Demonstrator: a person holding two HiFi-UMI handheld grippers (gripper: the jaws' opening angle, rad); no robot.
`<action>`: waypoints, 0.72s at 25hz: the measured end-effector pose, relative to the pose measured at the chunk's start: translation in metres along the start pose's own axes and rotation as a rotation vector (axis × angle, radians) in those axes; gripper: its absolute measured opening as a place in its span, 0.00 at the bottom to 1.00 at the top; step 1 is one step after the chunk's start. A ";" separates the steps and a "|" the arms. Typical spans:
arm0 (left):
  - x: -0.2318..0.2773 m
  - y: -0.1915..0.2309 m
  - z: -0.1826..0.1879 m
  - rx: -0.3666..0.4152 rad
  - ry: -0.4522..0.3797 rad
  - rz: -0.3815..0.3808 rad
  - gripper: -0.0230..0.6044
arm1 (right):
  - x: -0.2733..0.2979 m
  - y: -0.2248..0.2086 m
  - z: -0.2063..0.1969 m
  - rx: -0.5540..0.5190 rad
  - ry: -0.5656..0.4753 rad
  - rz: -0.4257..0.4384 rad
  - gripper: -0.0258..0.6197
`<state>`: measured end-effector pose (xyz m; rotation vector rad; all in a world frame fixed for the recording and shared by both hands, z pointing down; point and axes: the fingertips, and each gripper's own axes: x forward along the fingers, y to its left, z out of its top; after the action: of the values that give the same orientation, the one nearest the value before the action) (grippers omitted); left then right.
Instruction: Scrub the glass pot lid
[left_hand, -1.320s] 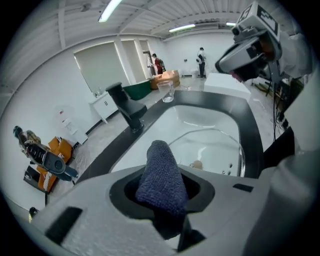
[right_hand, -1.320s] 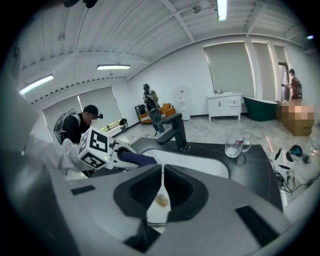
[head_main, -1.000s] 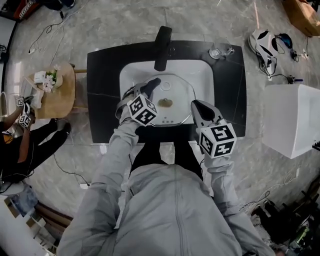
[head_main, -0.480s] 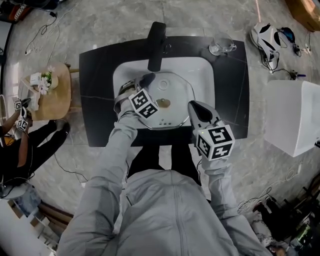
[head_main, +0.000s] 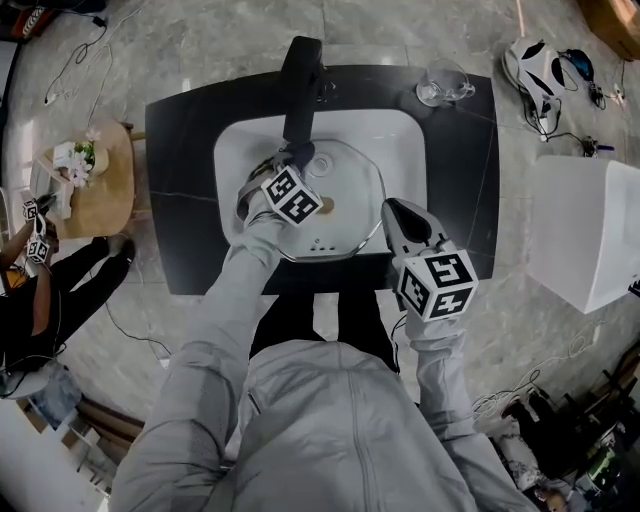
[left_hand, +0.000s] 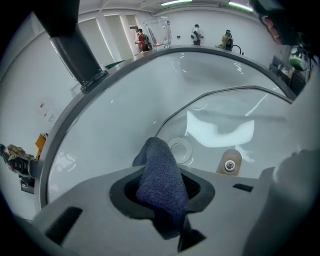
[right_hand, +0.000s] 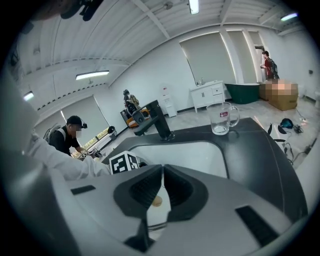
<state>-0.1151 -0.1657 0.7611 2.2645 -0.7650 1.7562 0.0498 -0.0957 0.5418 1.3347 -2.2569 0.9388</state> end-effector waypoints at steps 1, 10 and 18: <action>0.003 -0.002 0.002 -0.006 -0.001 -0.005 0.21 | -0.001 -0.001 -0.001 0.004 0.001 0.001 0.09; 0.008 -0.025 0.043 -0.119 -0.106 -0.120 0.21 | -0.001 -0.004 -0.007 0.013 0.032 0.018 0.09; 0.005 -0.059 0.082 -0.063 -0.148 -0.200 0.21 | -0.010 -0.015 -0.011 0.023 0.048 -0.003 0.09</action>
<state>-0.0157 -0.1525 0.7518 2.3571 -0.5864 1.4700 0.0678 -0.0870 0.5492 1.3104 -2.2141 0.9878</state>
